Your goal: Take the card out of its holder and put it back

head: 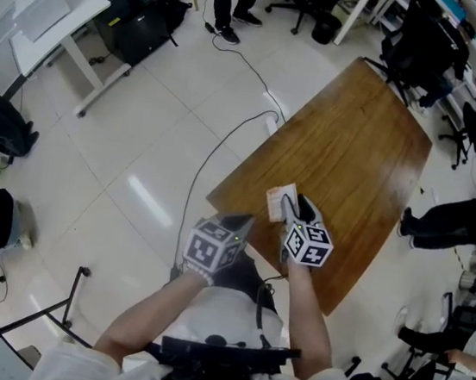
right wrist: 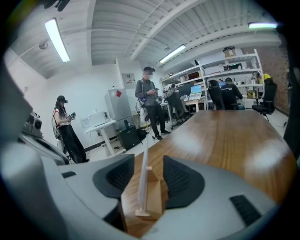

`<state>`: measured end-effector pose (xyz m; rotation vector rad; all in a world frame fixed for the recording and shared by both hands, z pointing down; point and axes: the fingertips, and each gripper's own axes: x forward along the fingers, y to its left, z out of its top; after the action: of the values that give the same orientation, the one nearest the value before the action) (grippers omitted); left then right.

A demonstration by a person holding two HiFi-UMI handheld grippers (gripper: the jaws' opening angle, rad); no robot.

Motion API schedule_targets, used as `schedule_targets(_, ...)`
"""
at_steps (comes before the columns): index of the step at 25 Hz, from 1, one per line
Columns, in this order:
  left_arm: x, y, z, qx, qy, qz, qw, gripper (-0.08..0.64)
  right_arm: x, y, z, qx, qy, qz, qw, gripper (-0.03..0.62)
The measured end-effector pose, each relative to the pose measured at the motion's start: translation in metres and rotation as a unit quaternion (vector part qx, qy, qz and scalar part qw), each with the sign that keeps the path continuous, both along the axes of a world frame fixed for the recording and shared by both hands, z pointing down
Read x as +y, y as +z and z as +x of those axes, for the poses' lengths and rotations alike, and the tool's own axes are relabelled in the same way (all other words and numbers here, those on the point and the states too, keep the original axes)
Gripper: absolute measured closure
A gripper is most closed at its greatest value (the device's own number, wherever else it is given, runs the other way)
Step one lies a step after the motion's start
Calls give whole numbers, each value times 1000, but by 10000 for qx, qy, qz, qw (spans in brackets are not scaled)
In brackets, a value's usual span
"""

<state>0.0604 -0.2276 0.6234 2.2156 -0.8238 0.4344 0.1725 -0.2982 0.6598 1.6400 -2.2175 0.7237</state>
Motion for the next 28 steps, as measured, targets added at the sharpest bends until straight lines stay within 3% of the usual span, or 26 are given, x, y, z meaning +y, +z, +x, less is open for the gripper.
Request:
schedule_targets(7,0,-41,-14,319,-175,379,9986,565,7,-102,9,-109,-22,843,9964,360)
schedule_targets(8,1,-48,-18,387,-224,461,9979,565,12,-120,8,-190,-33,992,9949,386)
schedule_targets(12,15,-68,-36,536,-365,722,9953,565,44,-178,1,-415,-95,1540,9872,593)
schedule_targets(13,19,-73,-40,571,-414,747,9947,565,53,-187,0,-457,-117,1611,9858,595)
schedule_targets(18,31,-91,-38,654,-641,970,9911,565,95,-196,12,-643,-12,1511,9864,595)
schedule_targets(28,69,-102,-8,559,-774,1096,9894,565,162,-148,7,-1326,10,978,9863,595)
